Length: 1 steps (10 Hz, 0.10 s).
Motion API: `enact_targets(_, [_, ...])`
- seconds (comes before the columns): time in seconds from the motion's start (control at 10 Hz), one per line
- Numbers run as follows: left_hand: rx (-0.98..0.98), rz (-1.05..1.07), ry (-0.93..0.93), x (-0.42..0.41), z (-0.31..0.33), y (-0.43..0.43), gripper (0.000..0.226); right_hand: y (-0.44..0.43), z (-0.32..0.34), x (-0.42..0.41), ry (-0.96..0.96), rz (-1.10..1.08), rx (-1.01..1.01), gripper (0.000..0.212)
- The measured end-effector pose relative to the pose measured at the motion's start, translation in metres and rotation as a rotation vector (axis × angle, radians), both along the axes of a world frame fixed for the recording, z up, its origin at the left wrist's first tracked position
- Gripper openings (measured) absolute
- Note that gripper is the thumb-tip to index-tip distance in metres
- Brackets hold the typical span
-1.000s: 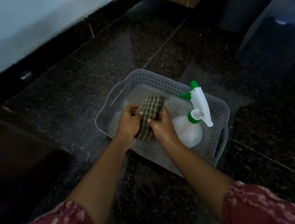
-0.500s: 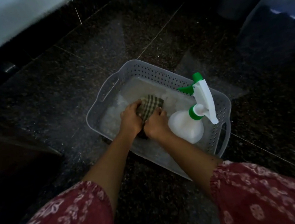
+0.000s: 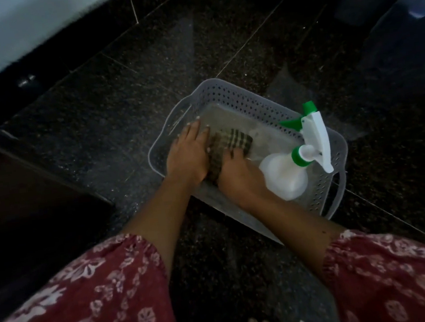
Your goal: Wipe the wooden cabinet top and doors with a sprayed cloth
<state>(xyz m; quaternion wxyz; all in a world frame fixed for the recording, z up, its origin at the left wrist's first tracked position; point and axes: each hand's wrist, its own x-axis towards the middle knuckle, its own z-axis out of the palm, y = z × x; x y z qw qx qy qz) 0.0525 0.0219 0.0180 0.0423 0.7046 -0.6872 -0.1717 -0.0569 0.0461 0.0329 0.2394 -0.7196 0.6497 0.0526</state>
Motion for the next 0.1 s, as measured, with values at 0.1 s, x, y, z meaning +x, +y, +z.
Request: enact_targets(0.1, [0.065,-0.069,-0.058,0.0112,0.0235,0.0091,0.059,0.0023,0.0182,0.007,0.027,0.099,-0.039,0.055])
